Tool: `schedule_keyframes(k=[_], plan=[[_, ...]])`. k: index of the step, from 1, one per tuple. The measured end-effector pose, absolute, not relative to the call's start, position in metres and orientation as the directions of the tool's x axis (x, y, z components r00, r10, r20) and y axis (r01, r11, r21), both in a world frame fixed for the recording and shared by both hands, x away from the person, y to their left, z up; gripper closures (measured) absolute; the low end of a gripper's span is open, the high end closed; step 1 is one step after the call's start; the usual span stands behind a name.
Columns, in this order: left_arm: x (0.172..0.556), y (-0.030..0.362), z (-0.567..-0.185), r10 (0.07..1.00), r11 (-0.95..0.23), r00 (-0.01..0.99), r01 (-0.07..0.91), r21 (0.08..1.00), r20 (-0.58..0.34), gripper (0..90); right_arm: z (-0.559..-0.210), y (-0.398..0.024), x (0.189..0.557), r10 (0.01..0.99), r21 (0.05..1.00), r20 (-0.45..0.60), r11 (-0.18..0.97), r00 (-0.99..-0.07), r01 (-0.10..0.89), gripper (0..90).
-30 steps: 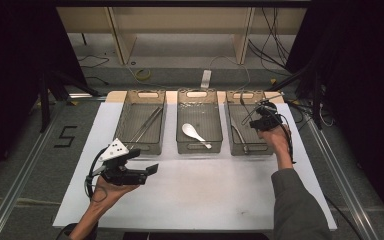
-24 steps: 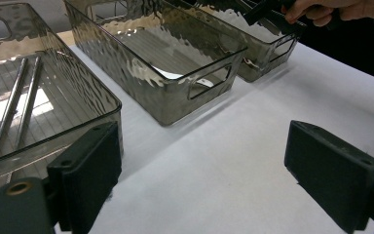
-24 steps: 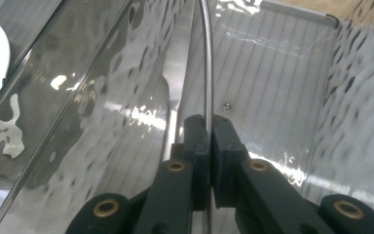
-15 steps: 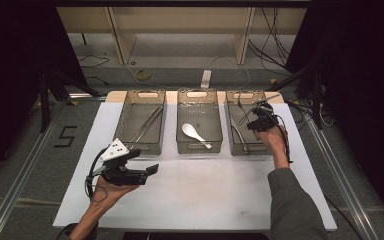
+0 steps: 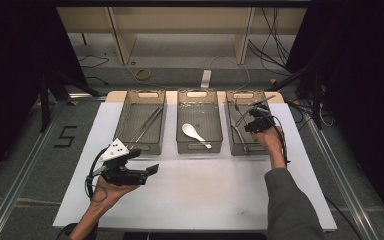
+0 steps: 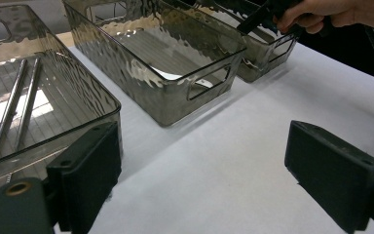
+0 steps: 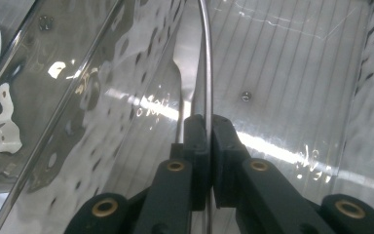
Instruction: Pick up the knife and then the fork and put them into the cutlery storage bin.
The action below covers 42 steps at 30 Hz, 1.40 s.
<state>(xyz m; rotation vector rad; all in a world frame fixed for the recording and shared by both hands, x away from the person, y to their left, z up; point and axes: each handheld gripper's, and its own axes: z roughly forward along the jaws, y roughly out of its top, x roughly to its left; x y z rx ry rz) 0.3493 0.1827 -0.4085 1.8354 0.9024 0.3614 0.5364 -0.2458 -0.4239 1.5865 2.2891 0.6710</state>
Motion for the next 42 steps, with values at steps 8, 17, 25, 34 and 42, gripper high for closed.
schedule_keyframes(k=[8,17,25,34,42], plan=[[0.349,0.182,-0.408,0.722,-0.200,0.675,0.419,0.886,-0.156,12.8,-0.425,-0.245,0.537,0.932,0.504,0.031,0.297,-0.361,0.811,86.5],[0.350,0.182,-0.408,0.721,-0.199,0.675,0.419,0.886,-0.157,12.8,-0.417,-0.247,0.536,0.932,0.538,0.050,0.278,-0.359,0.796,77.8],[0.350,0.182,-0.408,0.721,-0.200,0.675,0.418,0.886,-0.157,12.8,-0.411,-0.250,0.532,0.924,0.572,0.077,0.267,-0.375,0.775,71.2],[0.351,0.183,-0.409,0.721,-0.196,0.674,0.425,0.884,-0.164,12.6,-0.406,-0.248,0.528,0.918,0.606,0.103,0.246,-0.382,0.756,58.9],[0.351,0.183,-0.409,0.720,-0.197,0.674,0.428,0.882,-0.166,12.5,-0.401,-0.244,0.521,0.916,0.628,0.125,0.224,-0.381,0.745,49.1]])
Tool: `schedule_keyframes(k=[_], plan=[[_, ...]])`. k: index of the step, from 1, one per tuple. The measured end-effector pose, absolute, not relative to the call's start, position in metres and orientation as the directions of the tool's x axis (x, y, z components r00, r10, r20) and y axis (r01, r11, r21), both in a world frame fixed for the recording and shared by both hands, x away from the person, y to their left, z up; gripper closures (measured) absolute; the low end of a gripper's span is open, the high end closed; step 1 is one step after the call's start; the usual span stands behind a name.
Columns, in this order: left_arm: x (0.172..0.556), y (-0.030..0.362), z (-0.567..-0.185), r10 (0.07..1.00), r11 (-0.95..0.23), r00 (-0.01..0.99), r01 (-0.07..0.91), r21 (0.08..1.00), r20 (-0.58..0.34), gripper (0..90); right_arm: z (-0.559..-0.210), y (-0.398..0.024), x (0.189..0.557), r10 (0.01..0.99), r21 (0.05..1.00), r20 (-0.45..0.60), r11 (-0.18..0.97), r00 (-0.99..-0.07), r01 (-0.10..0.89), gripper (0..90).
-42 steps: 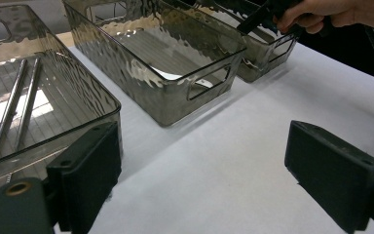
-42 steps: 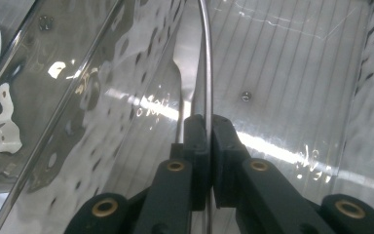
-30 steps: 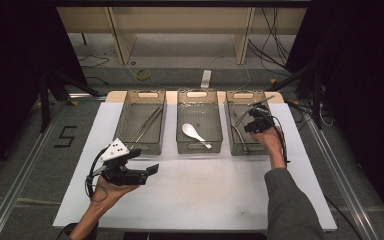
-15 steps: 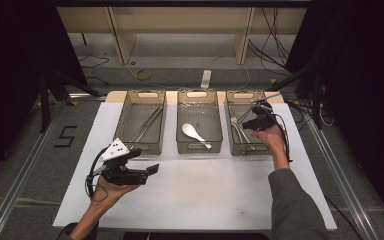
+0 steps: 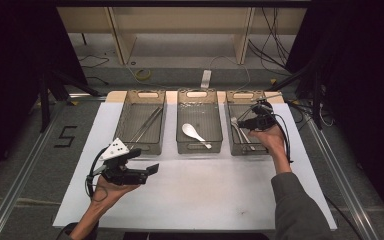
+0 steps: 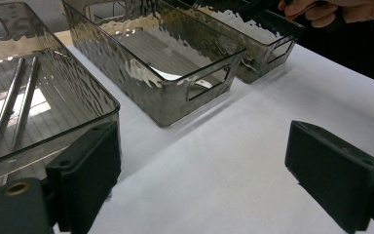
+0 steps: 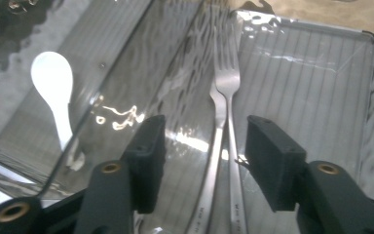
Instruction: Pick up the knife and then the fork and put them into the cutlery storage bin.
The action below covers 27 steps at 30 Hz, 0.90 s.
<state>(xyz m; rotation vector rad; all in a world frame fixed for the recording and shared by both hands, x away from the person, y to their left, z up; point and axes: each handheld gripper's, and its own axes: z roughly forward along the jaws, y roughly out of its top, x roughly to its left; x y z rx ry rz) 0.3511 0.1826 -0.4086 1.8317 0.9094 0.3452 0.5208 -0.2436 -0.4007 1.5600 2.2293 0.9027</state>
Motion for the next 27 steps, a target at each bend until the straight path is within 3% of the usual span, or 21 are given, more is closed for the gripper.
schedule_keyframes(k=[14,27], plan=[[0.352,0.183,-0.409,0.718,-0.184,0.672,0.434,0.882,-0.180,12.4,-0.394,-0.233,0.505,0.898,0.683,0.134,0.224,-0.420,0.695,36.1],[0.352,0.183,-0.409,0.717,-0.180,0.672,0.437,0.881,-0.186,12.4,-0.384,-0.226,0.470,0.856,0.774,0.156,0.204,-0.493,0.599,30.7]])
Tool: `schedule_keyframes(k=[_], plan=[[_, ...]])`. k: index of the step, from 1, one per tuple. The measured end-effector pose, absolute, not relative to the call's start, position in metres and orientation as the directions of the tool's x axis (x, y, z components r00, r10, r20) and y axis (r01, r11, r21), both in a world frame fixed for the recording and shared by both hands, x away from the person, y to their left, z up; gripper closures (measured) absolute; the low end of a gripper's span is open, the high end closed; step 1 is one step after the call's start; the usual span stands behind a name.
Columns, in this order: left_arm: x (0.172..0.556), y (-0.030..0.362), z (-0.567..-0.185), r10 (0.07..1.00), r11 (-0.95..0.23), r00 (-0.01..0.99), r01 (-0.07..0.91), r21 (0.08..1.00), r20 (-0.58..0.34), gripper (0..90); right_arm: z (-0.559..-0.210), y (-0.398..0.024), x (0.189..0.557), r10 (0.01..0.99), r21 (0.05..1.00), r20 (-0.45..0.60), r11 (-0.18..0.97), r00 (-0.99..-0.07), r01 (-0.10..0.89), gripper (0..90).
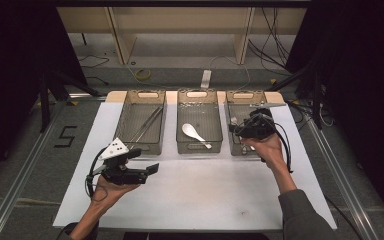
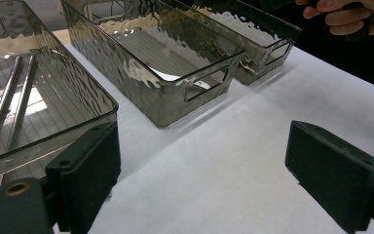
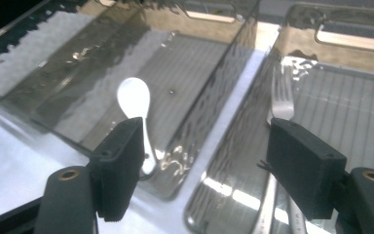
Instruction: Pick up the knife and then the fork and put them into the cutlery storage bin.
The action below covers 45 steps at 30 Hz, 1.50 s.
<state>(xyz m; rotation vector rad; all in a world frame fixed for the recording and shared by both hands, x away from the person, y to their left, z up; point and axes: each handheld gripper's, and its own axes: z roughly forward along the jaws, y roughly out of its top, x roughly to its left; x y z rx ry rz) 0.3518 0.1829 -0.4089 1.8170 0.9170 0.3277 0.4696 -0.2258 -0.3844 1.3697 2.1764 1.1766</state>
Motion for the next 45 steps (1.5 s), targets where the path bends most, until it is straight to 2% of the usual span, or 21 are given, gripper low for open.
schedule_keyframes(k=[25,45], plan=[[0.352,0.184,-0.409,0.708,-0.166,0.676,0.441,0.882,-0.205,12.4,-0.379,-0.212,0.413,0.789,0.859,0.148,0.196,-0.596,0.472,26.7],[0.351,0.182,-0.408,0.680,-0.159,0.701,0.428,0.890,-0.216,12.4,-0.396,-0.215,0.363,0.741,0.902,0.150,0.169,-0.655,0.398,24.2]])
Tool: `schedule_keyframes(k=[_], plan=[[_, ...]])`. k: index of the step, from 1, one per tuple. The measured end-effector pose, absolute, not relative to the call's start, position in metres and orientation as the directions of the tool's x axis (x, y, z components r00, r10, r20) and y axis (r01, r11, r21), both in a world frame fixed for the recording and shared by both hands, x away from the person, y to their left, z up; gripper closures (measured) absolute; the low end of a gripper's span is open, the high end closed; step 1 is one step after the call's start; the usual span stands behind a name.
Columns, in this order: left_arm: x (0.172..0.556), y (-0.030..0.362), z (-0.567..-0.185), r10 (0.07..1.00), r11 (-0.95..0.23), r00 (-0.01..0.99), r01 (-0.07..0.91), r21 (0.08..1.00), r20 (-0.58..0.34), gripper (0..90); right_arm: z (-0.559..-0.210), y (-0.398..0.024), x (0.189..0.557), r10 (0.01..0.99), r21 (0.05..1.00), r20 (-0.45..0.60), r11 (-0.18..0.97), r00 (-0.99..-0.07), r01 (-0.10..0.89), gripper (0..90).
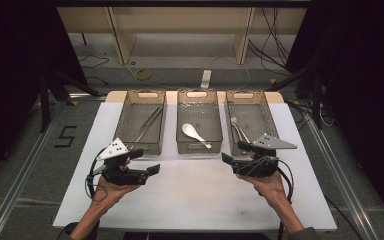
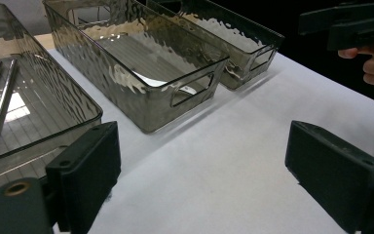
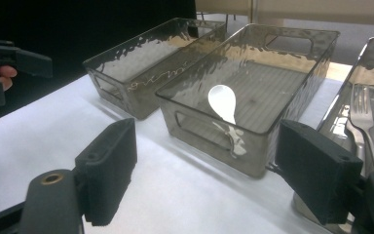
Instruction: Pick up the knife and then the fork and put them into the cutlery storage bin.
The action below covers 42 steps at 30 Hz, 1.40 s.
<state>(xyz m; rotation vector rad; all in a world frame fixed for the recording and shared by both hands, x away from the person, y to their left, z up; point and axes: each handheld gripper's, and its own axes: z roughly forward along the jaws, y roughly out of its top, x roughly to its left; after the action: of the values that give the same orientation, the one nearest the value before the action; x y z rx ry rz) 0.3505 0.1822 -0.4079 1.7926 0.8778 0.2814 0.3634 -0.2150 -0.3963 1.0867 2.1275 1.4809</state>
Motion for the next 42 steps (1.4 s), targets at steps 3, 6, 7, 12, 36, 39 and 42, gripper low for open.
schedule_keyframes(k=[3,6,7,12,36,39,42], plan=[[0.350,0.182,-0.408,0.678,-0.163,0.704,0.425,0.890,-0.212,12.5,-0.397,-0.218,0.359,0.741,0.904,0.151,0.165,-0.655,0.395,23.8],[0.350,0.182,-0.408,0.677,-0.160,0.704,0.425,0.891,-0.214,12.4,-0.398,-0.220,0.355,0.742,0.907,0.153,0.156,-0.652,0.390,22.7],[0.350,0.182,-0.408,0.677,-0.160,0.704,0.425,0.891,-0.214,12.5,-0.399,-0.221,0.354,0.744,0.907,0.152,0.156,-0.651,0.390,22.4],[0.350,0.182,-0.408,0.678,-0.159,0.703,0.425,0.891,-0.214,12.5,-0.402,-0.224,0.347,0.744,0.906,0.148,0.162,-0.652,0.390,20.9],[0.349,0.182,-0.407,0.672,-0.163,0.710,0.417,0.894,-0.209,12.4,-0.423,-0.237,0.319,0.764,0.907,0.138,0.159,-0.631,0.390,16.6],[0.349,0.183,-0.407,0.670,-0.161,0.712,0.414,0.896,-0.209,12.4,-0.427,-0.239,0.317,0.770,0.902,0.133,0.167,-0.624,0.398,16.5],[0.349,0.183,-0.407,0.670,-0.157,0.712,0.415,0.896,-0.212,12.4,-0.432,-0.241,0.315,0.779,0.898,0.127,0.173,-0.614,0.405,16.5]])
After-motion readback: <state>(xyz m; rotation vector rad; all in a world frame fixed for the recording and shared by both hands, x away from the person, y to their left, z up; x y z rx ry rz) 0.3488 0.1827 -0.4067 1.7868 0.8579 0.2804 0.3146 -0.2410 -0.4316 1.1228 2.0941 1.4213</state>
